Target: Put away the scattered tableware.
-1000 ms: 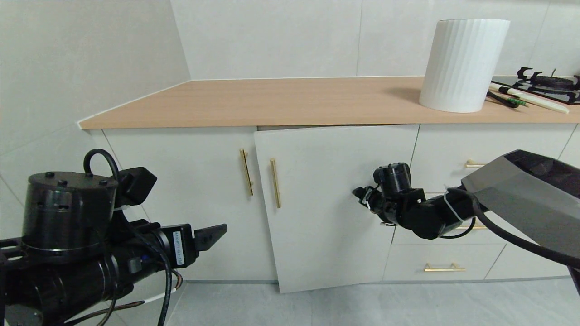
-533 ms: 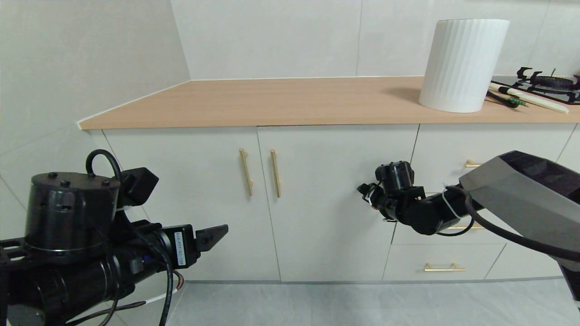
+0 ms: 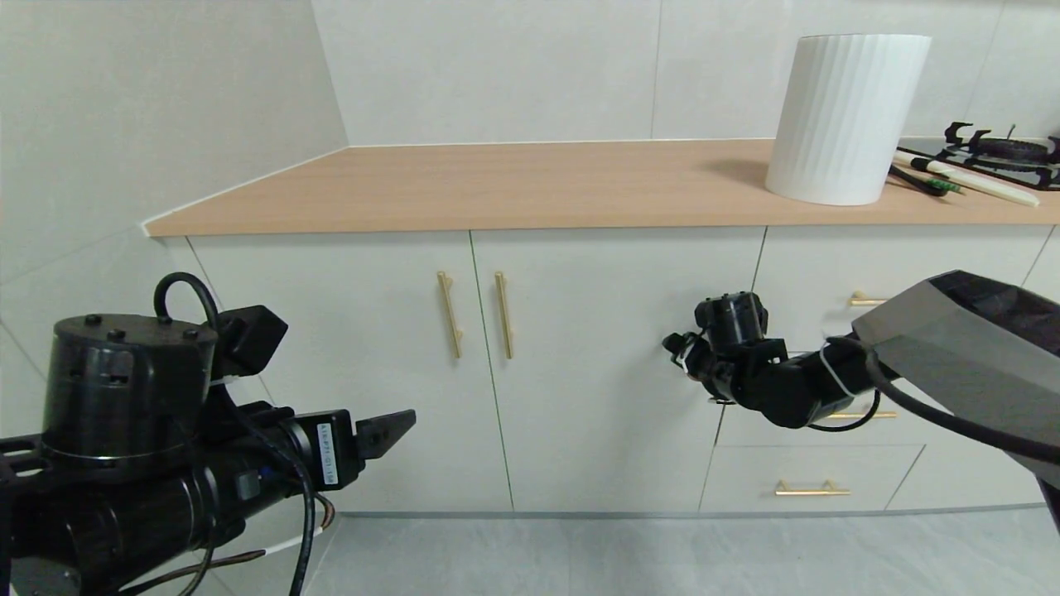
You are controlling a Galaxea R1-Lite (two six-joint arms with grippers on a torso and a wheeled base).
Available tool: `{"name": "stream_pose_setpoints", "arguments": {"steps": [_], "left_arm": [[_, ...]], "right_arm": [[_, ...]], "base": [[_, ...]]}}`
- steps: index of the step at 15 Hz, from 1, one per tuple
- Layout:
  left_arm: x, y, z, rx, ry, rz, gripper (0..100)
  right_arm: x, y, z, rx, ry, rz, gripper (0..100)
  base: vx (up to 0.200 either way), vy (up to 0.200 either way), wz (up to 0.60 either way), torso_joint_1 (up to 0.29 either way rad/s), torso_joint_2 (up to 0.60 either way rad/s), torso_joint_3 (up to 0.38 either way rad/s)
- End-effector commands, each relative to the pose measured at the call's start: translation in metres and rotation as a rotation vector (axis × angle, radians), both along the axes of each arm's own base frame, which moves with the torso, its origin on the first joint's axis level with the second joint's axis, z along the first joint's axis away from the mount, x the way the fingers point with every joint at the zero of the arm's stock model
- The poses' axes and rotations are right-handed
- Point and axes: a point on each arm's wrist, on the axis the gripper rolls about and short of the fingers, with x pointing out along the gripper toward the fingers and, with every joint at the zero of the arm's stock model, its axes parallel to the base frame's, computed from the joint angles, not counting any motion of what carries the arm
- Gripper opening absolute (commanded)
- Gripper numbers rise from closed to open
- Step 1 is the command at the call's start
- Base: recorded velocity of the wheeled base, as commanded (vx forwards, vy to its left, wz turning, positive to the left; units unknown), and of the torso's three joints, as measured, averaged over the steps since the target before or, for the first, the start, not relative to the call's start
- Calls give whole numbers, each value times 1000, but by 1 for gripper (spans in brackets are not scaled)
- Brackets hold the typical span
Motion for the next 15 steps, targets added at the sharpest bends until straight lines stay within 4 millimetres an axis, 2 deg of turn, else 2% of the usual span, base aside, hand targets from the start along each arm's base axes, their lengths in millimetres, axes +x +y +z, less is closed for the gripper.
{"name": "stream_pose_setpoints", "arguments": {"steps": [1, 3, 5, 6, 7, 8, 10, 11, 13, 15], "left_arm": [[-6, 4, 8, -17, -37, 6, 100], [-18, 13, 19, -45, -91, 20, 100], [-41, 24, 28, -79, -155, 23, 100], [-59, 35, 29, -99, -197, 29, 100], [-72, 41, 30, -112, -231, 36, 100], [-101, 58, 29, -139, -313, 55, 100], [-138, 79, 18, -123, -437, 102, 100], [-160, 89, 9, -70, -511, 119, 100], [-191, 100, -9, 39, -569, 148, 100], [-211, 104, -21, 75, -593, 156, 100]], "right_arm": [[-50, -12, 57, -53, -60, 66, 100], [-103, -38, 102, -147, -132, 106, 100], [-165, -65, 127, -211, -194, 136, 100], [-199, -79, 129, -263, -212, 154, 100], [-218, -88, 127, -298, -219, 158, 100], [-258, -109, 129, -344, -274, 140, 100], [-310, -140, 135, -398, -399, 67, 100], [-343, -154, 135, -448, -483, 33, 100], [-393, -172, 124, -555, -558, -30, 100], [-427, -179, 111, -605, -556, -133, 100]], "base": [[0, 0, 0, 0, 0, 0], [0, 0, 0, 0, 0, 0], [0, 0, 0, 0, 0, 0], [0, 0, 0, 0, 0, 0], [0, 0, 0, 0, 0, 0], [0, 0, 0, 0, 0, 0], [0, 0, 0, 0, 0, 0], [0, 0, 0, 0, 0, 0], [0, 0, 0, 0, 0, 0], [0, 0, 0, 0, 0, 0]]}}
